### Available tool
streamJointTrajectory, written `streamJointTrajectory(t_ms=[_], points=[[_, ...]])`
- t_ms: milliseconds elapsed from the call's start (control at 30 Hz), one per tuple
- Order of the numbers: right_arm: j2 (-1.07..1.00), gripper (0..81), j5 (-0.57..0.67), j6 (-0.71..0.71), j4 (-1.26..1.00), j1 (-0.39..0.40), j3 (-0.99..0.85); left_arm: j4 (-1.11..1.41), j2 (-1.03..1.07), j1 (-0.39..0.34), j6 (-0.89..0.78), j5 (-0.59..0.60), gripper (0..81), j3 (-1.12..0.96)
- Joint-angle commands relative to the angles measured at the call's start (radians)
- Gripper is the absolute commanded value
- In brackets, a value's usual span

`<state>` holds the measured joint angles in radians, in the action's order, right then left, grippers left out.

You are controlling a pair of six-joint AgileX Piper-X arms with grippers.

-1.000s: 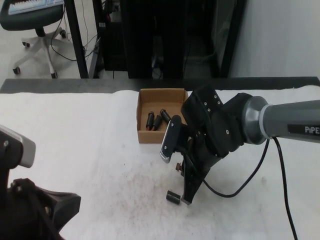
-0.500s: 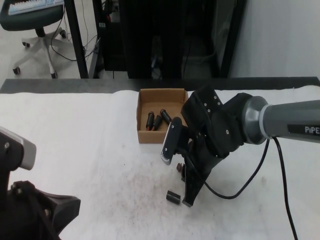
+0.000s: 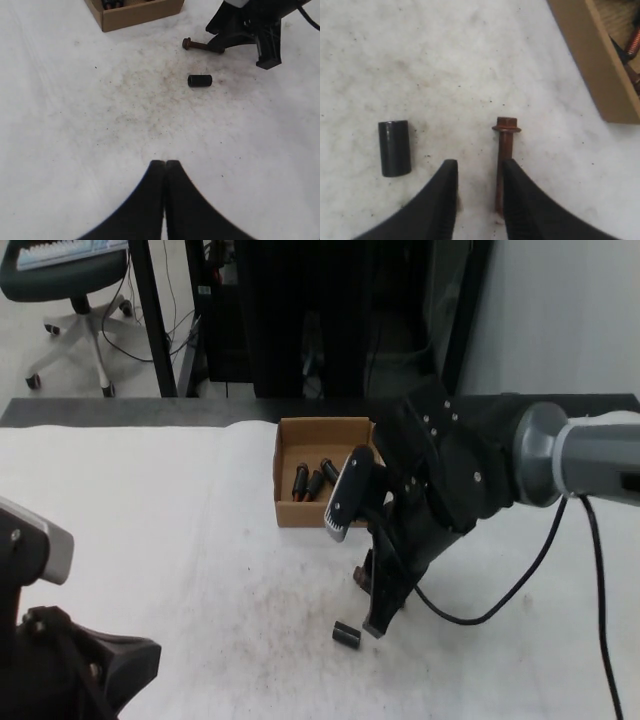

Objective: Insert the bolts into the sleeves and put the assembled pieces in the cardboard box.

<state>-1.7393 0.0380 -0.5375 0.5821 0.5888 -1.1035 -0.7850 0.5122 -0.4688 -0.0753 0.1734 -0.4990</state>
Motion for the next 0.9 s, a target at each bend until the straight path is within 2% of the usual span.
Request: streamJointTrajectory(t_ms=[0,100,467,867], points=[[0.02,29.1,0.041,0.002,0.067,0.008,-0.024,0.003,0.01,-0.002,-0.008,0.009,0.3,-0.001],[0.02,29.1,0.094,-0.001,0.089,0.019,-0.024,0.003,0.036,-0.002,-0.008,0.008,0.3,-0.001],[0.014,29.1,0.146,-0.001,0.04,0.064,-0.024,0.005,0.09,-0.002,-0.008,0.008,0.3,-0.001],[-0.092,29.1,0.148,-0.004,0.025,0.065,-0.024,0.005,0.09,-0.002,-0.008,0.008,0.3,-0.001]])
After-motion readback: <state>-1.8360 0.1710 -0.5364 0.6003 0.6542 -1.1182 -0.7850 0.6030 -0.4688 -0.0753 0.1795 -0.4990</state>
